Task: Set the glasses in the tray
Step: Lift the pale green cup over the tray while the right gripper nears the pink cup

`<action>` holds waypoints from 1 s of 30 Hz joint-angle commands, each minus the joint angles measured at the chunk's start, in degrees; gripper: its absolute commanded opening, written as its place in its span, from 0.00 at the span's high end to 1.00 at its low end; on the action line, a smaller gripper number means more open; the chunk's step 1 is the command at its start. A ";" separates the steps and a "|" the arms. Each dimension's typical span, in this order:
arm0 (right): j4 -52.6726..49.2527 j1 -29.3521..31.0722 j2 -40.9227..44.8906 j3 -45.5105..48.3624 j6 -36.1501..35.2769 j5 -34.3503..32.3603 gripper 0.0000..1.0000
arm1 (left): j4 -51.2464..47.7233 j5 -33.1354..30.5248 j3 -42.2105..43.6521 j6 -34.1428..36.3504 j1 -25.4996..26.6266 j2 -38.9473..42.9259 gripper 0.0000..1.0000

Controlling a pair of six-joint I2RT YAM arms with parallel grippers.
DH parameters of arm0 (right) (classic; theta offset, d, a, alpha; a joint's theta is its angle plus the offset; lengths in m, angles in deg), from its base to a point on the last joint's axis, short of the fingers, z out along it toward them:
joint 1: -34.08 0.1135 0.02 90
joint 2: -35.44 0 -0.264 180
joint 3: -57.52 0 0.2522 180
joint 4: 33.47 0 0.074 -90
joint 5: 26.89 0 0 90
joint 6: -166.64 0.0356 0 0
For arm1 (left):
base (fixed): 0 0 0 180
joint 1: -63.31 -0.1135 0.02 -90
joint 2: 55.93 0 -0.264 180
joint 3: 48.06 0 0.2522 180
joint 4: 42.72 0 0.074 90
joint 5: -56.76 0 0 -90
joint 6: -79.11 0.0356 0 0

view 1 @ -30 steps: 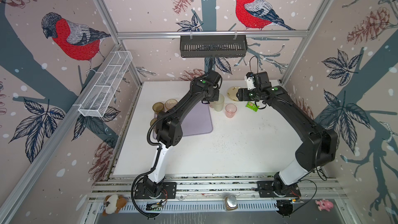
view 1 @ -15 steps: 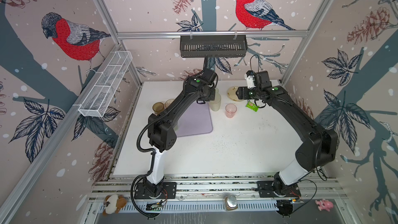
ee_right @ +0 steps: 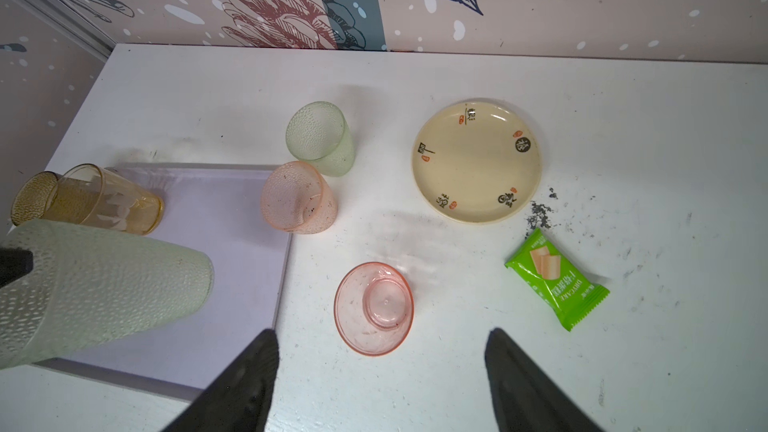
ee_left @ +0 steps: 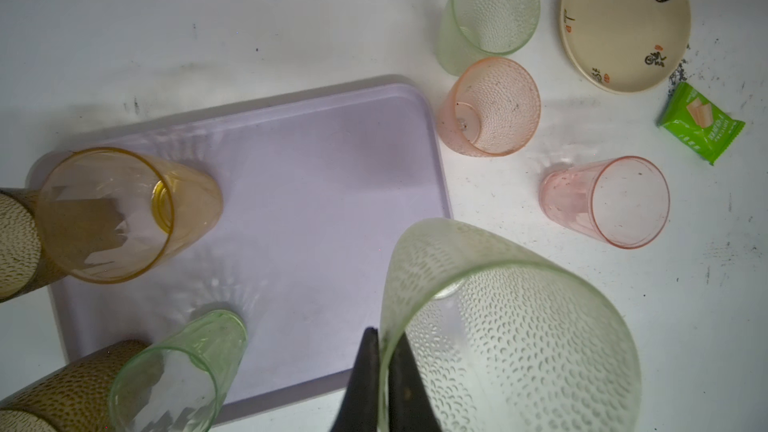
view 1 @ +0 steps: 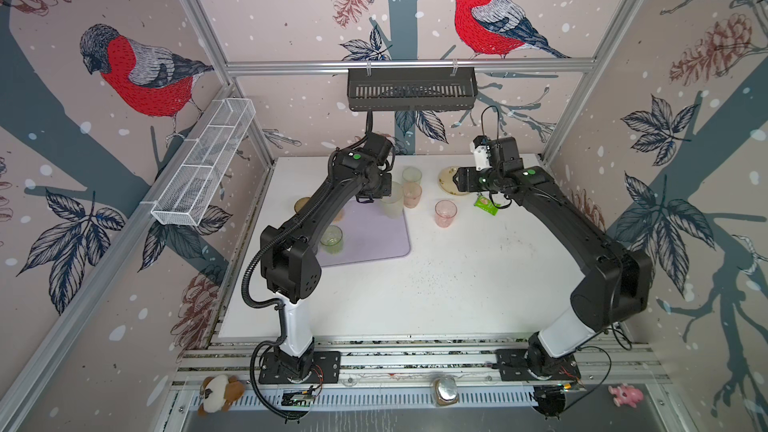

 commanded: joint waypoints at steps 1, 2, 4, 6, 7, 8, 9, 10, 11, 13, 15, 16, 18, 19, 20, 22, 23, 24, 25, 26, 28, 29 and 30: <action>2.76 0.66 0.54 0.29 -0.45 1.31 0.20 | -0.76 -0.11 0.17 1.27 -1.26 0.71 1.00; 3.06 0.89 0.44 0.38 -0.60 1.57 0.20 | -0.84 -0.33 0.04 1.51 -1.63 0.64 1.00; 3.67 1.74 0.33 0.34 -1.04 1.82 0.17 | -0.87 -0.52 -0.27 1.81 -2.42 0.40 1.00; 4.25 2.82 0.38 0.21 -1.61 1.89 0.14 | -0.90 -0.64 -0.47 2.16 -3.15 0.11 1.00; 4.56 3.45 0.40 0.16 -2.05 1.81 0.11 | -0.85 -0.72 -0.53 2.29 -3.48 0.01 1.00; 4.88 4.05 0.39 0.12 -2.52 1.72 0.09 | -0.77 -0.73 -0.71 2.30 -3.82 -0.17 1.00; 5.12 4.73 0.33 0.04 -3.00 1.56 0.07 | -0.68 -0.84 -0.78 2.38 -4.10 -0.45 1.00; 5.44 5.40 0.29 -0.10 -3.53 1.41 0.03 | -0.59 -0.82 -0.93 2.47 -4.45 -0.65 1.00; 5.61 5.90 0.22 -0.22 -3.96 1.36 0.00 | -0.59 -0.93 -1.18 2.46 -4.70 -0.93 1.00; 5.84 7.26 -0.02 -0.61 -4.93 0.93 0.00 | -0.59 -1.25 -1.91 2.56 -5.11 -1.64 1.00; 6.04 8.44 -0.23 -0.93 -5.79 0.40 0.00 | -0.58 -1.99 -2.53 2.51 -5.44 -2.21 1.00; 6.33 8.94 -0.36 -1.02 -6.02 0.24 0.00 | -0.59 -2.32 -2.87 2.49 -5.66 -2.52 1.00; 6.72 9.45 -0.68 -1.15 -6.21 0.49 0.00 | -0.59 -2.82 -3.30 2.42 -5.99 -3.10 1.00; 6.80 9.69 -0.92 -1.24 -6.37 0.72 0.00 | -0.37 -3.19 -3.19 2.47 -6.17 -3.33 1.00; 6.79 9.83 -1.03 -1.33 -6.64 0.91 0.00 | -0.23 -3.55 -3.04 2.42 -6.41 -3.50 1.00; 7.23 10.43 -1.10 -1.44 -7.41 1.23 0.00 | 0.05 -4.22 -2.84 2.38 -6.75 -3.94 1.00; 7.36 10.64 -1.10 -1.46 -7.83 1.36 0.00 | 0.34 -4.51 -2.74 2.40 -6.90 -4.02 1.00; 7.53 10.95 -1.03 -1.53 -8.23 1.68 0.00 | 0.59 -4.72 -2.73 2.47 -7.10 -4.12 1.00; 7.72 11.24 -1.10 -1.55 -8.60 2.01 0.00 | 0.73 -5.10 -2.81 2.63 -7.17 -4.47 1.00; 7.80 11.47 -1.12 -1.59 -9.06 2.23 0.00 | 0.73 -5.62 -2.93 2.79 -7.23 -4.69 1.00; 7.95 12.18 -1.12 -1.68 -9.90 2.57 0.00 | 0.72 -6.46 -3.08 2.88 -7.43 -5.33 1.00; 7.94 12.56 -1.34 -1.72 -10.30 2.59 0.00 | 0.88 -6.60 -3.00 2.92 -7.63 -5.51 1.00; 7.82 12.94 -1.35 -1.85 -10.69 2.59 0.01 | 1.20 -6.48 -2.76 2.86 -7.92 -5.62 1.00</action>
